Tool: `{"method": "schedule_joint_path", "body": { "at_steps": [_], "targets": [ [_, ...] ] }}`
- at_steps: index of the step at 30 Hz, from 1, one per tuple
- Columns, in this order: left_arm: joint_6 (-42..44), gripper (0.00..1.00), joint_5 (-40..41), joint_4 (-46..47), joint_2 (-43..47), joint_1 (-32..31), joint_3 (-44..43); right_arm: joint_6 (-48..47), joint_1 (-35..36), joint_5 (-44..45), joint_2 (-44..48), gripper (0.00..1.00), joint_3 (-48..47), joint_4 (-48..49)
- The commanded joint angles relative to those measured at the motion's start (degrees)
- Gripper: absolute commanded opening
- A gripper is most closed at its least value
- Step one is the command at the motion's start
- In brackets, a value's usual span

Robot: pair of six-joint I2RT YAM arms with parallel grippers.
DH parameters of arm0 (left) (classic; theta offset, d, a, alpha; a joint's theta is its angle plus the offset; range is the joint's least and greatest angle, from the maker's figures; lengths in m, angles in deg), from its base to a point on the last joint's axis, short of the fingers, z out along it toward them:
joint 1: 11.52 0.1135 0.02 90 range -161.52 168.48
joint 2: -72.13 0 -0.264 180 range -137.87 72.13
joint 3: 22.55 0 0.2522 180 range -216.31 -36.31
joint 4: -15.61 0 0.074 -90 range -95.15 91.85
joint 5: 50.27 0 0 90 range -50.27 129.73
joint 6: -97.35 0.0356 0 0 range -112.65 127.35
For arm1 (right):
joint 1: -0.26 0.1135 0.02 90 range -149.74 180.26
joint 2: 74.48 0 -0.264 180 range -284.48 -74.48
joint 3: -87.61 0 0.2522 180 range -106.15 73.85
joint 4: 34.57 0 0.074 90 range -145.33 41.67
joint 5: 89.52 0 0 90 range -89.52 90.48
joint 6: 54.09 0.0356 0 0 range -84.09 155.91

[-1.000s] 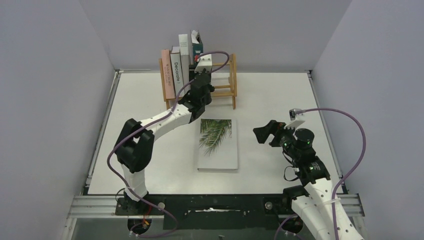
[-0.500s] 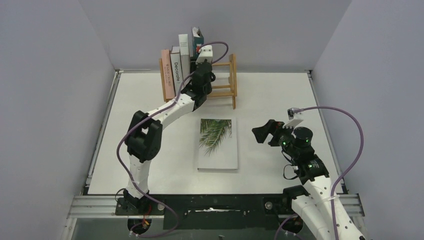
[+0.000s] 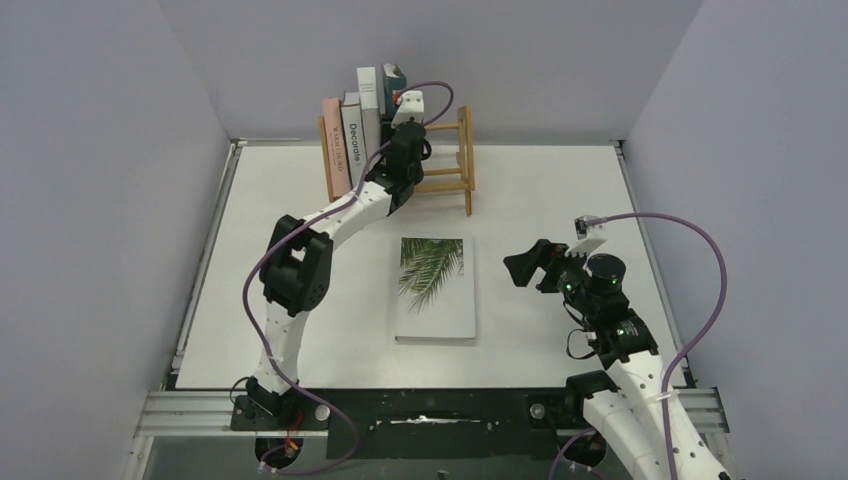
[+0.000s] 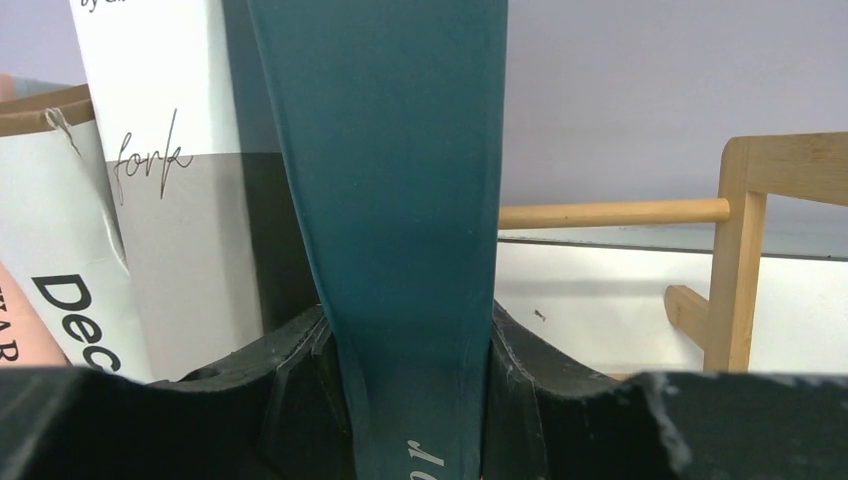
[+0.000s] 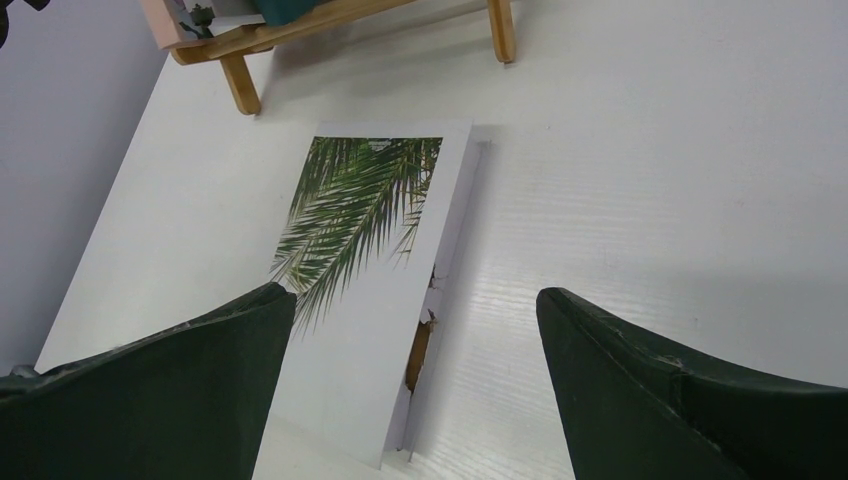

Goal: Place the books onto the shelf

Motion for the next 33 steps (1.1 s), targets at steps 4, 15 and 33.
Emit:
{"method": "schedule_joint_path", "body": {
  "at_steps": [4, 15, 33],
  "targets": [
    [-2.5, 0.55, -1.5, 0.7, 1.4, 1.4, -3.4, -0.4, -0.2, -0.9, 0.4, 0.95, 0.3, 3.0],
    [-3.5, 0.67, -0.9, 0.9, 6.9, 0.8, 0.3, 0.1, -0.2, -1.6, 0.5, 0.95, 0.8, 3.6],
    [-2.9, 0.66, 9.8, -5.6, 23.4, -13.2, 6.9, 2.2, -0.2, -4.3, -0.8, 0.94, 1.1, 5.4]
  ]
}}
